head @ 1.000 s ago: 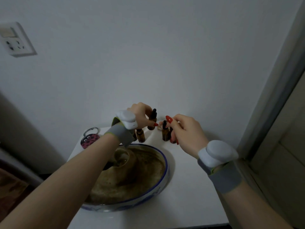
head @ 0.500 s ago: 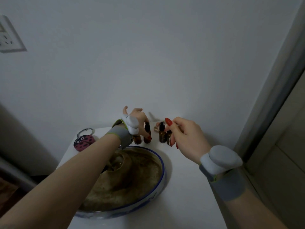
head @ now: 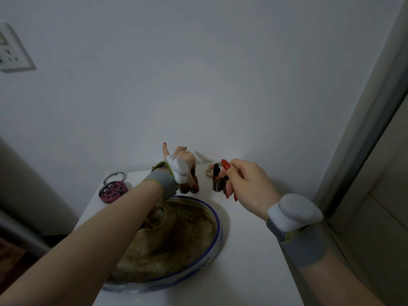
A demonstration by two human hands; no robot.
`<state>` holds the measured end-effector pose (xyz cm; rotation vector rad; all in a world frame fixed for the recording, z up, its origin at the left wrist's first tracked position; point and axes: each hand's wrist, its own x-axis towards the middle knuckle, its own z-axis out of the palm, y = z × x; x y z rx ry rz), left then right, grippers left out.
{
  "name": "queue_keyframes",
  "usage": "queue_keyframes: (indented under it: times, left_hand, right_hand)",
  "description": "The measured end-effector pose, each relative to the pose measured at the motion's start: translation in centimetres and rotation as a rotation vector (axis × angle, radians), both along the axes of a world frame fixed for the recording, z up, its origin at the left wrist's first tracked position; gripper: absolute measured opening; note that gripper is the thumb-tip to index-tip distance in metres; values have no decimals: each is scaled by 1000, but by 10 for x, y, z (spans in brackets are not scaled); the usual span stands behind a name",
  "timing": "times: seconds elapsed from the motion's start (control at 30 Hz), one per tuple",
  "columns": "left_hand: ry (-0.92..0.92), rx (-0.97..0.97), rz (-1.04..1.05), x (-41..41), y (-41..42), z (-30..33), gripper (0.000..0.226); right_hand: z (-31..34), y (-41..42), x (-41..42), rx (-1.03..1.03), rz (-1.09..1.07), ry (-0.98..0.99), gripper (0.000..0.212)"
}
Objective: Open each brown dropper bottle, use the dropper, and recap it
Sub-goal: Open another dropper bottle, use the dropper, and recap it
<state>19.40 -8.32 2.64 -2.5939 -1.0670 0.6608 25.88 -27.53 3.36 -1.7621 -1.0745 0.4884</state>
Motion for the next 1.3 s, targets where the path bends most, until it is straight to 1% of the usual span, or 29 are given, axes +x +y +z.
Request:
queue_keyframes:
  times: [0.13, 0.17, 0.27, 0.33, 0.43, 0.53, 0.63, 0.77, 0.87, 0.93, 1.03, 1.1, 1.23, 1.3]
  left_hand:
    - [-62, -2, -41, -2, -1, 2, 72]
    - [-121, -14, -67, -3, 1, 1, 75]
    - [-399, -108, -180, -6, 6, -2, 89]
    - [-571, -170, -261, -7, 6, -4, 94]
    - [-711, -321, -284, -6, -4, -6, 96]
    - [-707, -410, -262, 2, -18, -9, 100]
    - [-600, -406, -212, 12, -27, -10, 103]
    - [-465, -273, -215, 23, -33, -14, 97]
    - [-408, -185, -226, 29, -37, -19, 93]
    - [-411, -153, -220, 33, -38, -20, 88]
    - [-476, -110, -203, 36, -38, -19, 66]
    - [-504, -112, -185, 37, -38, -19, 60]
    - [-507, -164, -171, 36, -37, -22, 60]
    - [-537, -243, -150, 31, -36, -18, 65]
  right_hand:
    - [1, 0, 1, 7, -19, 13, 35]
    - [1, -1, 1, 7, -28, 16, 37]
    - [1, -2, 3, 8, -57, 15, 41]
    - [1, -3, 3, 19, -77, 7, 42]
    - [2, -5, 3, 38, -96, -4, 43]
    - [2, -6, 6, 53, -119, -17, 40]
    - [2, -7, 8, 40, -125, -17, 36]
    - [4, -8, 10, 43, -129, -5, 36]
    - [5, -9, 10, 52, -135, -3, 37]
    - [6, -9, 11, 53, -136, -1, 37]
    - [7, -9, 11, 57, -130, 3, 39]
    - [8, -9, 12, 58, -129, -1, 40]
    - [4, -10, 13, 57, -129, -5, 39]
    - [2, -9, 13, 63, -130, -8, 39]
